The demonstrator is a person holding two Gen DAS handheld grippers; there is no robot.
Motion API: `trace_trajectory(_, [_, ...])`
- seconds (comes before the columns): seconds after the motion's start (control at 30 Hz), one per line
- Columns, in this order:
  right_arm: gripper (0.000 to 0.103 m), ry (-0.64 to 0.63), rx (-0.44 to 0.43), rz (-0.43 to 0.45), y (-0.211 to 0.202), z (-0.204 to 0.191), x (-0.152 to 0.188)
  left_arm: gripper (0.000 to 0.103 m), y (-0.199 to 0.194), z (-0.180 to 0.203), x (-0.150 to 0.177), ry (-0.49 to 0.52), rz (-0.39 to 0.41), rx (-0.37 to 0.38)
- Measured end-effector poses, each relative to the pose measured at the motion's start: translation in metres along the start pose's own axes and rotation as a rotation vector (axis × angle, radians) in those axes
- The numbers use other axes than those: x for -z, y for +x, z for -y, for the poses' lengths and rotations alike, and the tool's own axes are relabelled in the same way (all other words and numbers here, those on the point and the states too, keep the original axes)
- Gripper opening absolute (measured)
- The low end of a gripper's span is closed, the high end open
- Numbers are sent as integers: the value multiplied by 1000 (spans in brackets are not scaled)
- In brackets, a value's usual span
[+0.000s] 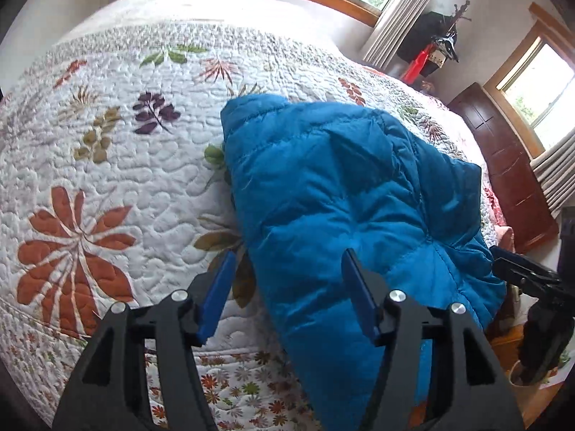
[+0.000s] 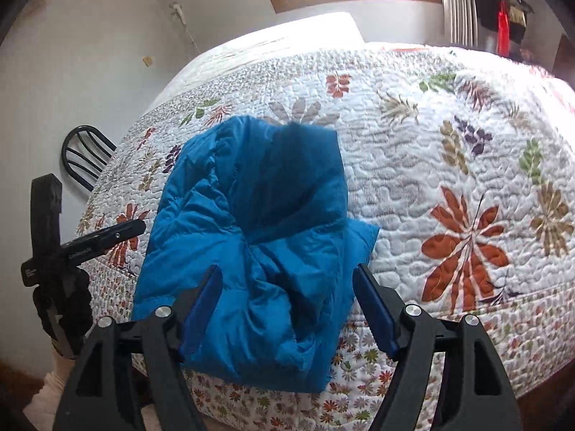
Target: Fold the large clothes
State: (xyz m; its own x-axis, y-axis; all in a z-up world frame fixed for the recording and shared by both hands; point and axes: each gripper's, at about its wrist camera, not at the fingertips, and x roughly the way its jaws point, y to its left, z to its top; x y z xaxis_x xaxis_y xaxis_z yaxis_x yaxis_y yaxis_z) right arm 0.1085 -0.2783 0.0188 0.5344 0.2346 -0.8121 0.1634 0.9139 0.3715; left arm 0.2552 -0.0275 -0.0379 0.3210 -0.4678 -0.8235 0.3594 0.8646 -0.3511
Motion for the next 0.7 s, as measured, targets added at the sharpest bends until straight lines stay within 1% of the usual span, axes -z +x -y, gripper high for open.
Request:
trace_trajectory(0.03, [75,25,-25,-18,7,8,2,61,5,-6,3,-18,-17,21])
trace_trajectory(0.13, [76,91,-95,-67,27,27,9,67,19,-17,10,-68,-62,96])
trace_trajectory(0.2, [82,130,-132,-103,44,36,14,69,23,-17,13,-70,-56,106])
trace_trajectory(0.3, [90,157,-162,-135,62,41,18,76,28,-10,16,-59,-53,107])
trace_trajectory(0.33, [91,164,-177,-148,68,42,18,77,31,-8,16,-59,-58,122])
trace_trajectory(0.4, [92,187,-220,-168,79,45,18,78,41,-6,18,-67,-80,185])
trace_trajectory(0.47, [94,202,-271,-178,88,47,19,84,47,-5,18,-75,-80,207])
trace_trajectory(0.53, [94,206,-311,-170,94,50,19,84,53,-9,18,-92,-82,247])
trace_trajectory(0.57, [93,207,-337,-163,96,51,19,84,56,-11,19,-101,-78,271])
trace_trajectory(0.6, [87,209,-361,-153,98,51,20,83,56,-11,21,-98,-69,285])
trace_trajectory(0.67, [77,211,-412,-141,101,51,21,69,54,-12,25,-83,-42,305])
trace_trajectory(0.7, [69,202,-413,-124,99,49,21,66,51,-12,27,-74,-27,313])
